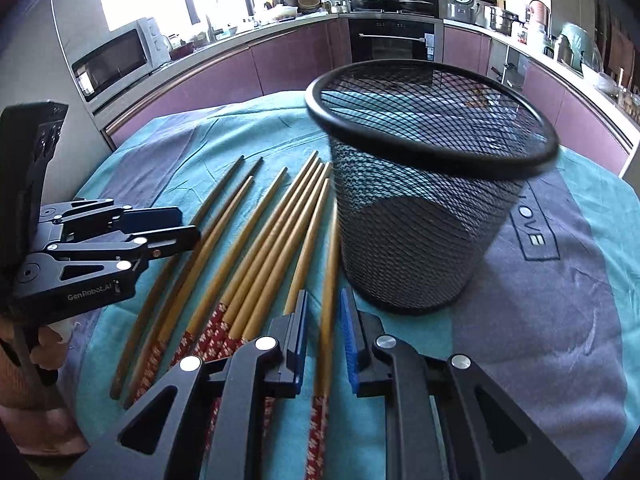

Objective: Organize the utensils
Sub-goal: 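Lower the left gripper onto one wooden chopstick and close it while the right gripper grasps another, then lift the held chopsticks upright with both grippers and carry them over the black mesh cup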

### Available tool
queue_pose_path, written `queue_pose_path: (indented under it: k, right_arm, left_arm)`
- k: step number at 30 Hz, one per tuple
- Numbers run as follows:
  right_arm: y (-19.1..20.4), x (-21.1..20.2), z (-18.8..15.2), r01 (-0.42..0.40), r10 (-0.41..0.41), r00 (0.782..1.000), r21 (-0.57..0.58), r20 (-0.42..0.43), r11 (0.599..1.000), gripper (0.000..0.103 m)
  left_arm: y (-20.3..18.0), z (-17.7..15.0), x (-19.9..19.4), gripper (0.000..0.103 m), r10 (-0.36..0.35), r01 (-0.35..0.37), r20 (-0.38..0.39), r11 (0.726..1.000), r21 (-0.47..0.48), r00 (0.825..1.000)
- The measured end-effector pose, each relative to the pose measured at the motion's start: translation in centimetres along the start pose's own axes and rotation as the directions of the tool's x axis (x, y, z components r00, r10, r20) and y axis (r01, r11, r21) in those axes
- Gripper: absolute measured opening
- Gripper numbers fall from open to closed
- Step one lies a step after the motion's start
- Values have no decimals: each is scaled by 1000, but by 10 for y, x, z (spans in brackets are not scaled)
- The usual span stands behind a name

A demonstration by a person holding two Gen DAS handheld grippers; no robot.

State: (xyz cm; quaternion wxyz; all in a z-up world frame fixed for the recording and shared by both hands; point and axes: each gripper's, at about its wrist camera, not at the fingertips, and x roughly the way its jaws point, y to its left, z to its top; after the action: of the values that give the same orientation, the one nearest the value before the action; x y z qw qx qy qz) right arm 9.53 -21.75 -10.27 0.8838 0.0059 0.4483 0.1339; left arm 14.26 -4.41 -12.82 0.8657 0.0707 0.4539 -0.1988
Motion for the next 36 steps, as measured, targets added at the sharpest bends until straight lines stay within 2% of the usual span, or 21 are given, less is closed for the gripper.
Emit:
queue_pose_path:
  k: [2,4,5,6,14,23,26,29,36]
  right_arm:
    - [0,2,2,-12,12,1000,7,2,1000,16]
    - [-3,3,3,-29,29,1000,20,6,999,10]
    - [-4,4,3,-41,41,999,27,6,999,8]
    - [-6,3,3,-54,53,999,34,8,998,7]
    - [-10,-20,0,-127,124,989,40,76,991,6]
    - [-15,-64,6,-225,219,957,8,192,974,6]
    - [-17,-79,10,-240,234,943,-1,237,971,6]
    - [-20,-96,15,-244,237,927,-13,291,970,6]
    - [-31,-128,31,-245,238,889,-33,391,969,6]
  left_arm:
    - [-2,3,3,31,10,-10,1,1000,4,1000]
    - [-2,4,4,24,16,-16,1,1000,-5,1000]
    - [-1,5,5,15,15,-15,-1,1000,-11,1000]
    - [0,6,4,13,7,-7,-2,1000,-27,1000]
    - [3,2,-10,9,-30,32,29,997,-68,999]
    - [-1,7,-57,8,-98,105,111,993,-56,989]
    - [-5,12,-77,8,-155,164,146,985,-46,977]
    - [-10,17,-102,8,-206,217,199,976,-31,958]
    - [-17,34,-162,7,-307,323,334,946,9,891]
